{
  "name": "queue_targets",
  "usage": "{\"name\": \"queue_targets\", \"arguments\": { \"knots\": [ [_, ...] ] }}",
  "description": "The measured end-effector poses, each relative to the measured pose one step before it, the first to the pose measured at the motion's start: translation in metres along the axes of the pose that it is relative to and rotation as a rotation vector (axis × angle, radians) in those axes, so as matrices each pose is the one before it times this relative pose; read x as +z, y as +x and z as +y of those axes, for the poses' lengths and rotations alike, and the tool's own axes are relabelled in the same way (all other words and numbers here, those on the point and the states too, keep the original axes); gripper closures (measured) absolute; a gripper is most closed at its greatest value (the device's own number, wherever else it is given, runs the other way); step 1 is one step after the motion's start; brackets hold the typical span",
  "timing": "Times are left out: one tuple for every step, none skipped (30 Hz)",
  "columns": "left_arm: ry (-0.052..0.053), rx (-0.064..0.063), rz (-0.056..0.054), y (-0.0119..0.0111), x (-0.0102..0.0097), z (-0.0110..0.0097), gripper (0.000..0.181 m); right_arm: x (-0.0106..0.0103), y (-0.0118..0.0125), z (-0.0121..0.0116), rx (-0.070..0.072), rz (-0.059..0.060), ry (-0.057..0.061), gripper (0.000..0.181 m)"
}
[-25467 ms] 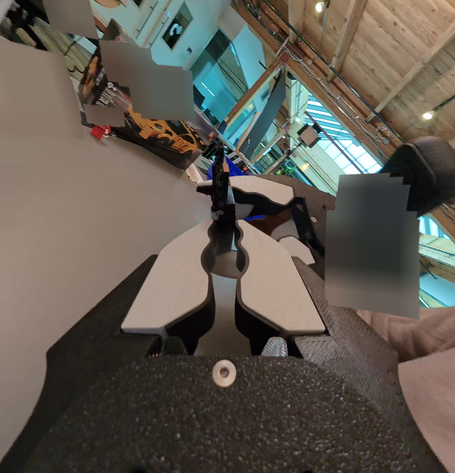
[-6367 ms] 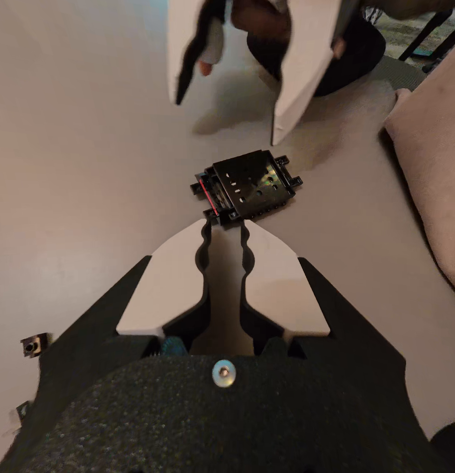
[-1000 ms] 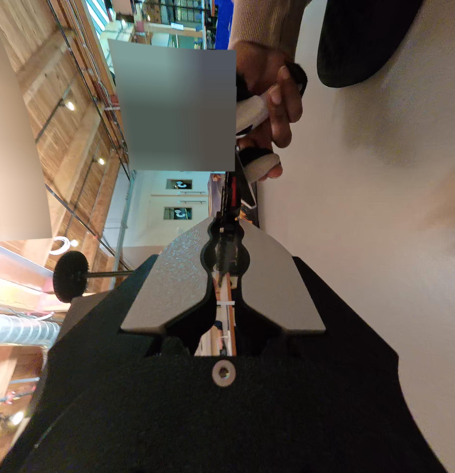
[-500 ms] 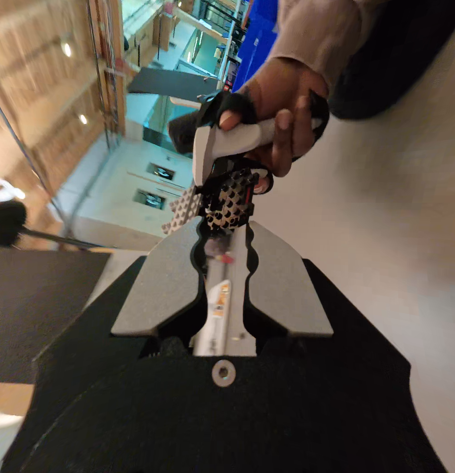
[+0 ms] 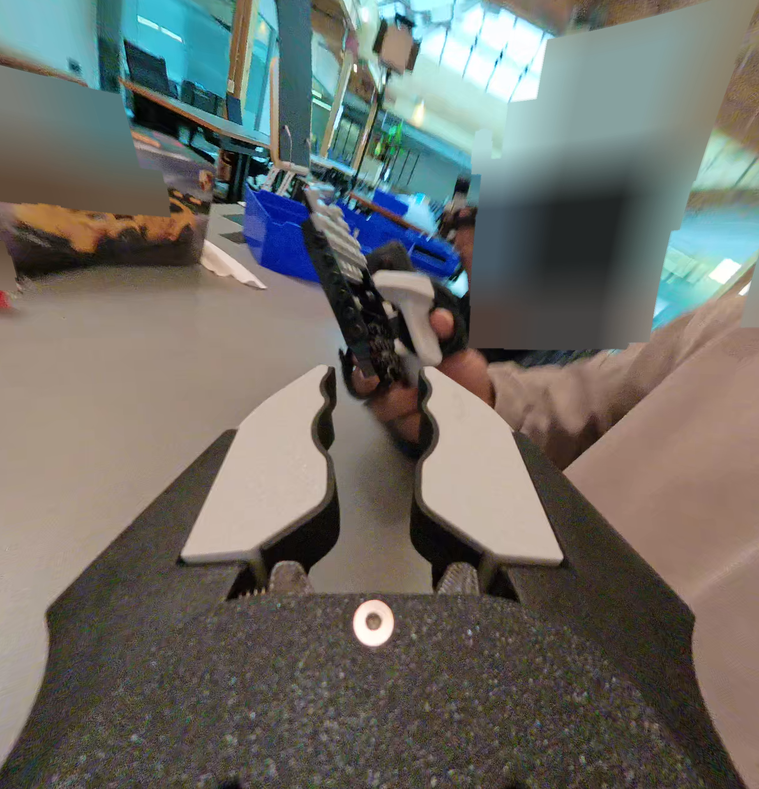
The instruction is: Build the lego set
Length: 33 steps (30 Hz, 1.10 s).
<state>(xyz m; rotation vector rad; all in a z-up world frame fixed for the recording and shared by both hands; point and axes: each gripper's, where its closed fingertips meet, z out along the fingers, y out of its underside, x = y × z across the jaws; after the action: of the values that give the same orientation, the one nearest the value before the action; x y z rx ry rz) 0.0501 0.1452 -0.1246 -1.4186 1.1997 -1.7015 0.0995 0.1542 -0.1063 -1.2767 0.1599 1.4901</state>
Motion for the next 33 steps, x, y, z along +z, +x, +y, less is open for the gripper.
{"name": "queue_targets", "arguments": {
  "knots": [
    [0.0287, -0.1157, 0.0288, -0.00172, 0.00292, -0.00471, 0.147, 0.00046, -0.00039, -0.00088, -0.003, 0.0096, 0.0277, 0.17],
    [0.0206, -0.0919, 0.0418, 0.00076, 0.00285, -0.0029, 0.147, 0.00019, -0.00002, -0.00153, -0.0066, 0.0131, 0.0308, 0.171],
    [0.0105, -0.0738, 0.0262, -0.00069, 0.00282, -0.00113, 0.151, 0.00023, -0.00072, -0.00176, -0.005, 0.0063, 0.0266, 0.171],
    [-0.0033, -0.0515, 0.0163, -0.00118, 0.00308, 0.00123, 0.153, 0.00005, -0.00056, -0.00162, -0.007, 0.007, 0.0224, 0.171],
    [0.0014, -0.0327, 0.0206, 0.00042, 0.00279, 0.00061, 0.154, 0.00001, -0.00045, -0.00085, -0.0156, 0.0084, 0.0162, 0.171],
    [0.0102, -0.0221, 0.0088, -0.0005, 0.00238, -0.00051, 0.157, 0.00038, -0.00081, 0.00077, -0.0203, 0.006, 0.004, 0.17],
    [0.0004, -0.0134, 0.0013, -0.00089, 0.00225, 0.00025, 0.163, 0.00013, -0.00071, 0.00013, -0.0261, 0.0092, 0.0092, 0.17],
    [-0.0106, -0.0061, -0.0036, -0.00117, 0.00202, 0.00123, 0.17, -0.0001, -0.00192, -0.00062, -0.0246, -0.0009, 0.0122, 0.17],
    [-0.0068, 0.0038, 0.0031, 0.00057, 0.00128, 0.00026, 0.169, -0.00024, -0.00117, -0.00155, -0.0198, 0.0031, 0.0126, 0.17],
    [-0.0087, 0.0088, -0.0038, 0.00052, 0.00052, 0.00003, 0.168, -0.00032, -0.00053, -0.00049, -0.0203, 0.0042, 0.0012, 0.17],
    [-0.0136, 0.0104, -0.0091, 0.00044, 0.00006, -0.00009, 0.169, -0.00064, -0.00033, -0.00005, -0.0191, 0.0047, -0.0013, 0.17],
    [-0.0141, 0.0069, -0.0044, 0.0009, -0.00042, -0.00038, 0.169, -0.00081, -0.0012, 0.0005, -0.0189, -0.0022, -0.0025, 0.17],
    [-0.0169, 0.004, 0.0008, 0.0013, -0.00081, 0.00003, 0.168, -0.00067, -0.00149, 0.00097, -0.0187, -0.0038, -0.0081, 0.17],
    [-0.0207, 0.0014, 0.0046, 0.00146, -0.0009, 0.00087, 0.168, -0.00059, -0.00135, 0.0015, -0.0196, -0.0027, -0.0159, 0.17],
    [-0.0207, -0.0004, 0.0051, 0.00087, -0.0015, 0.00102, 0.169, -0.00051, -0.00123, 0.0023, -0.0312, -0.0008, -0.029, 0.17],
    [-0.0275, -0.009, 0.0128, 0.0013, -0.00187, 0.00169, 0.168, -0.00083, -0.00097, 0.00257, -0.0517, 0.0011, -0.0432, 0.169],
    [-0.0361, -0.0182, 0.0221, 0.00131, -0.00268, 0.00228, 0.169, -0.00206, -0.00068, 0.00136, -0.0685, 0.006, -0.05, 0.166],
    [-0.0352, -0.0184, 0.0225, 0.00066, -0.00352, 0.00214, 0.169, -0.003, -0.00055, 0.00031, -0.0937, 0.011, -0.0607, 0.158],
    [-0.0322, -0.0149, 0.0068, -0.00132, -0.00416, 0.00225, 0.169, -0.00339, -0.00144, 0.00156, -0.1262, 0.0071, -0.0895, 0.152],
    [-0.053, -0.0224, 0.0123, -0.00111, -0.00372, 0.00522, 0.168, -0.00397, -0.00164, 0.00128, -0.1462, 0.0024, -0.0977, 0.148],
    [-0.0275, -0.017, -0.0037, -0.00285, -0.00352, 0.00258, 0.169, -0.00383, 0.00022, 0.00059, -0.1467, 0.0057, -0.0938, 0.142],
    [-0.0253, -0.0181, -0.0011, -0.00231, -0.00271, 0.0027, 0.169, -0.0027, 0.00068, 0.00189, -0.143, -0.0065, -0.0958, 0.137],
    [-0.0466, -0.0296, 0.0174, -0.0004, -0.00121, 0.00536, 0.169, -0.00089, 0.00173, 0.00259, -0.1297, -0.0106, -0.0876, 0.129],
    [-0.0234, -0.0201, -0.0157, -0.00471, -0.00042, 0.00274, 0.169, 0.00095, -0.00004, 0.00333, -0.1124, -0.0285, -0.0848, 0.121],
    [-0.0267, -0.0153, -0.018, -0.00519, 0.00016, 0.00296, 0.169, 0.00258, -0.00205, 0.0034, -0.102, -0.043, -0.0764, 0.117],
    [-0.0295, -0.0185, -0.0075, -0.0042, 0.00104, 0.00312, 0.169, 0.00409, -0.0024, 0.0038, -0.0964, -0.0454, -0.0734, 0.113],
    [-0.015, -0.0151, -0.019, -0.00549, 0.0014, 0.0012, 0.169, 0.00535, -0.00302, 0.00467, -0.0949, -0.0475, -0.0747, 0.111],
    [-0.0239, -0.0155, -0.0113, -0.00423, 0.0018, 0.0022, 0.169, 0.00611, -0.00321, 0.00406, -0.0888, -0.0453, -0.064, 0.109],
    [-0.0255, -0.0124, -0.0082, -0.00319, 0.00194, 0.00251, 0.169, 0.0066, -0.0038, 0.00319, -0.0734, -0.0496, -0.053, 0.108],
    [-0.023, -0.0104, -0.0151, -0.00329, 0.00195, 0.00203, 0.169, 0.00689, -0.0032, 0.00231, -0.0588, -0.045, -0.0409, 0.107],
    [-0.0225, -0.0077, -0.0092, -0.00189, 0.0017, 0.0019, 0.169, 0.00711, -0.00364, 0.00211, -0.0479, -0.0451, -0.0329, 0.106],
    [-0.0168, -0.008, -0.0097, -0.00149, 0.00158, 0.00101, 0.169, 0.0074, -0.00359, 0.00312, -0.0405, -0.0414, -0.036, 0.103],
    [-0.0141, -0.0046, -0.0107, -0.00134, 0.00116, 0.00074, 0.169, 0.00719, -0.00356, 0.0015, -0.0332, -0.0362, -0.0221, 0.102]
  ]
}}
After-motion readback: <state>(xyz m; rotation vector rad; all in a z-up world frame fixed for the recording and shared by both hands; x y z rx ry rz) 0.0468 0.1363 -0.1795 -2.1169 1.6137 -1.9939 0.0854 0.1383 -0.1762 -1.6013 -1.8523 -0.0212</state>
